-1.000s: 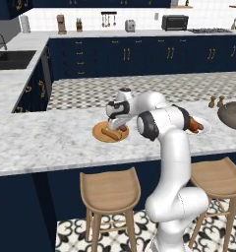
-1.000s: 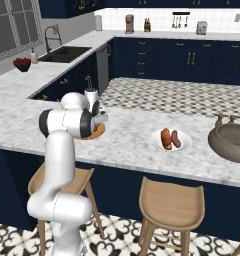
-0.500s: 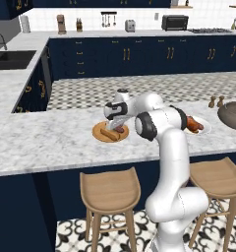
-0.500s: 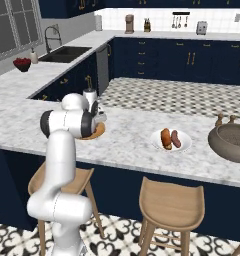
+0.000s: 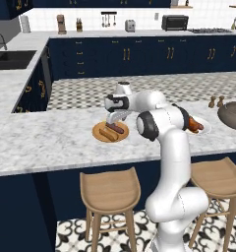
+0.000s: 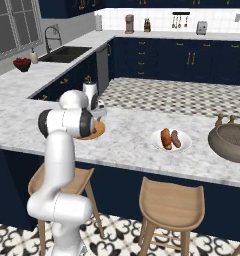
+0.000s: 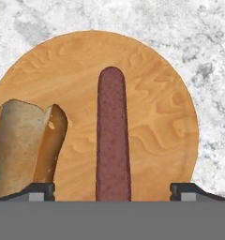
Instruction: Place one bun and one sausage from the bowl on each plate.
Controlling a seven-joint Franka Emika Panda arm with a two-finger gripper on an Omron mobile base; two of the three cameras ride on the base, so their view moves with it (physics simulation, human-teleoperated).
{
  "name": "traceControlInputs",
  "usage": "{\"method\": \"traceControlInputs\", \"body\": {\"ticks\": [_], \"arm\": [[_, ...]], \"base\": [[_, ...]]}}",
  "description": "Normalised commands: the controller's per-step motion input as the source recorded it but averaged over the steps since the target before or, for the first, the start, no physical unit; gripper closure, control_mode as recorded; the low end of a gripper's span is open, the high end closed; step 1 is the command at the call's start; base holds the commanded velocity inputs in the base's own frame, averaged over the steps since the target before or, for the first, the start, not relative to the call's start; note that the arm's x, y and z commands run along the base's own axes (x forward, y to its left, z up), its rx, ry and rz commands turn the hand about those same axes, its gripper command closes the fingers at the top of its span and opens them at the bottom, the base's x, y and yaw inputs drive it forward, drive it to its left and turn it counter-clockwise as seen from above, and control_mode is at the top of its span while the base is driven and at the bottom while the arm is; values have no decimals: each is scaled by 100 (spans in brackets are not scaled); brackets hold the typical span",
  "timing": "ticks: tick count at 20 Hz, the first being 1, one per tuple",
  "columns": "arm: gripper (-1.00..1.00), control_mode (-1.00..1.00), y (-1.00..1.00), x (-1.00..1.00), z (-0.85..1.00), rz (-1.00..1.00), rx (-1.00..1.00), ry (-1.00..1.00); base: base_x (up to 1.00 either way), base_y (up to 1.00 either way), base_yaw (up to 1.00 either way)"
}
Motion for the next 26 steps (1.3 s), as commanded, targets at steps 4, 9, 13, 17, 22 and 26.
{"method": "traceControlInputs", "body": {"ticks": [4,9,13,17,22,26], "arm": [[-100,-100,-29,-96,41,-3,7,-3],[-100,-100,-15,-100,1,0,5,-4],[-100,-100,-11,-100,0,0,1,0],[-100,-100,-16,-100,4,-3,0,-4],[-100,-100,-8,-100,45,-15,-3,-5],[-100,-100,-33,-71,87,-11,-7,-18]], "base": [[0,0,0],[0,0,0],[0,0,0],[0,0,0],[0,0,0],[0,0,0]]}}
